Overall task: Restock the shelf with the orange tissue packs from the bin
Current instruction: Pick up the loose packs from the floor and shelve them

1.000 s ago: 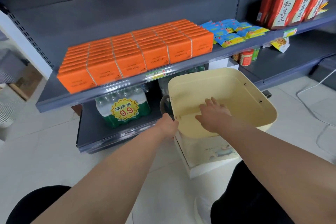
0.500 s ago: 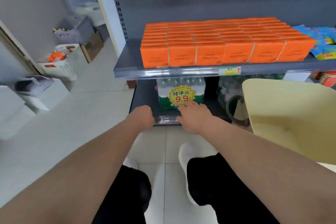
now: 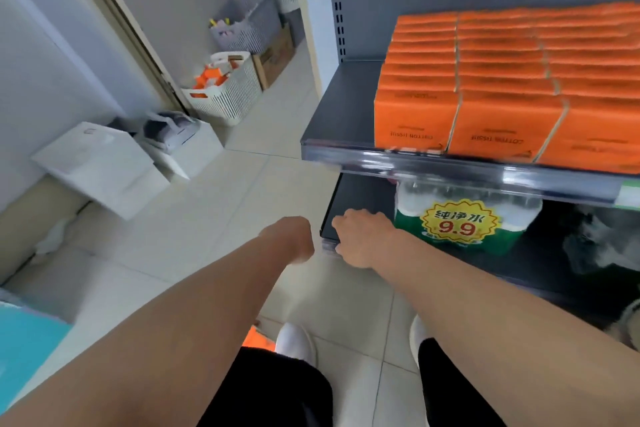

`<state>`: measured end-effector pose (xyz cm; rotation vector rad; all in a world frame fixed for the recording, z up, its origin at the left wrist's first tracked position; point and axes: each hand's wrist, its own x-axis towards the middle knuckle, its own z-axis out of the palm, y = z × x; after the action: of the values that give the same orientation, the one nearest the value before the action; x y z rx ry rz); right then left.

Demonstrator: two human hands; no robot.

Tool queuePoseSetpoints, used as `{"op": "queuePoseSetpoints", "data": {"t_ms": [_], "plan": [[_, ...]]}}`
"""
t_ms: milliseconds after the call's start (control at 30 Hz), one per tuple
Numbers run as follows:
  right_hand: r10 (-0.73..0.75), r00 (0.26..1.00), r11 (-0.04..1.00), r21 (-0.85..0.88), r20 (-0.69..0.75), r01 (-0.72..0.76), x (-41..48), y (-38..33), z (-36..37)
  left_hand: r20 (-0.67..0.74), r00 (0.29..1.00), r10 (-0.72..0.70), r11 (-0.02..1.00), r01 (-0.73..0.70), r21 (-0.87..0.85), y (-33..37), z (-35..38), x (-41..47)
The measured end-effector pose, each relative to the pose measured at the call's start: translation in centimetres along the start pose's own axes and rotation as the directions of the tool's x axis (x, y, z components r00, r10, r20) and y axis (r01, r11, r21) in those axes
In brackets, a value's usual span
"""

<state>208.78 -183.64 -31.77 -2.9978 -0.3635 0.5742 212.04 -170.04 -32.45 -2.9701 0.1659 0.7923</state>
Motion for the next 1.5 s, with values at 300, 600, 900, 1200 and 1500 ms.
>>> {"op": "queuePoseSetpoints", "data": {"t_ms": [300, 600, 900, 1200, 1500], "plan": [[-0.119, 0.993, 0.987, -0.111, -0.025, 0.116, 2.0, -4.0, -4.9, -0.161, 0.983, -0.092, 0.994, 0.08, -0.079, -5.7, -6.8, -1.3], [-0.223, 0.971, 0.971, -0.109, -0.084, 0.213, 1.0, -6.7, -3.6, -0.186, 0.953, -0.24, 0.968, 0.221, -0.116, -7.8, -6.1, -7.5], [-0.435, 0.887, 0.9, -0.115, -0.157, 0.421, -0.5, -8.2, -1.0, -0.145, 0.927, -0.347, 0.934, 0.327, -0.147, -6.1, -3.9, -8.8], [-0.49, 0.871, 0.86, -0.176, -0.023, 0.479, -1.1, -7.9, 1.9, -0.052, 0.886, -0.46, 0.881, 0.449, -0.147, -9.8, 0.9, -12.3], [-0.51, 0.859, 0.825, -0.26, 0.037, 0.501, 1.0, -9.0, 6.7, -0.002, 0.913, -0.409, 0.89, 0.398, -0.224, -12.3, 8.6, -10.6]]}}
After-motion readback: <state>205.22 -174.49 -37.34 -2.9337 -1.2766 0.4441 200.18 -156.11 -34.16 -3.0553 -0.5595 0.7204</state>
